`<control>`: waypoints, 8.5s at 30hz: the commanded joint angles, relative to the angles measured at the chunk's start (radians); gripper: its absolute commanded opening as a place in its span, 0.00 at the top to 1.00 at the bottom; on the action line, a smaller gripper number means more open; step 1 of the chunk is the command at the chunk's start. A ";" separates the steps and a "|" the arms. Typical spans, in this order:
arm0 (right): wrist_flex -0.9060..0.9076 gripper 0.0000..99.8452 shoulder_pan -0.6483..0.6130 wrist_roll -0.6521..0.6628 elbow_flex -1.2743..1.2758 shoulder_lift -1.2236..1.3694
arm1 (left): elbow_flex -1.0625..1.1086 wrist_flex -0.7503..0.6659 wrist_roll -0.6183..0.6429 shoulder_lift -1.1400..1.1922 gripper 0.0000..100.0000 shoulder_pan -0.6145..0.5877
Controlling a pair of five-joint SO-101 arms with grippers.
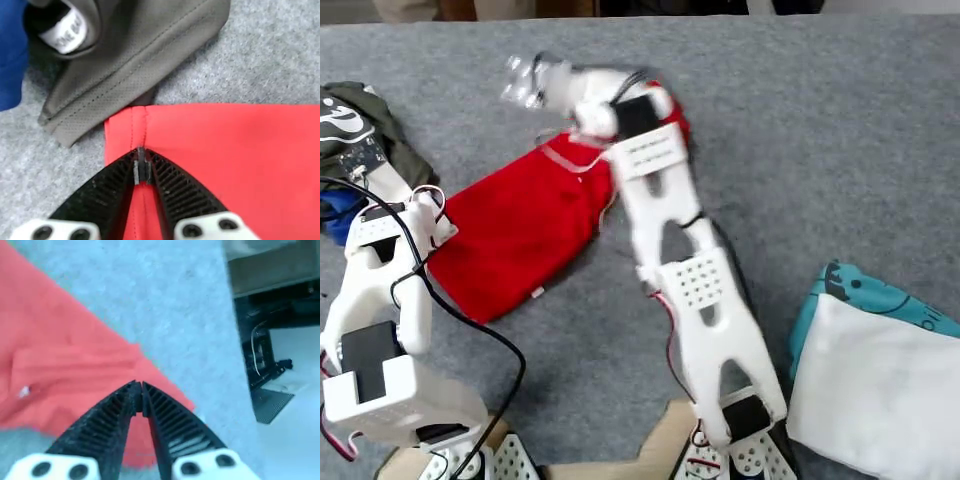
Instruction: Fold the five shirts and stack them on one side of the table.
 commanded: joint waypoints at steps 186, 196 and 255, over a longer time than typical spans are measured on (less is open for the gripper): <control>-0.227 1.00 0.630 -0.850 -0.042 0.265 | -1.918 0.442 0.315 0.875 0.98 0.781; -0.227 1.00 0.630 -0.850 -0.042 0.265 | -1.818 0.356 0.313 0.877 0.92 0.790; -0.226 1.00 0.599 -0.809 -0.038 0.265 | -1.936 0.074 0.315 1.228 0.98 0.707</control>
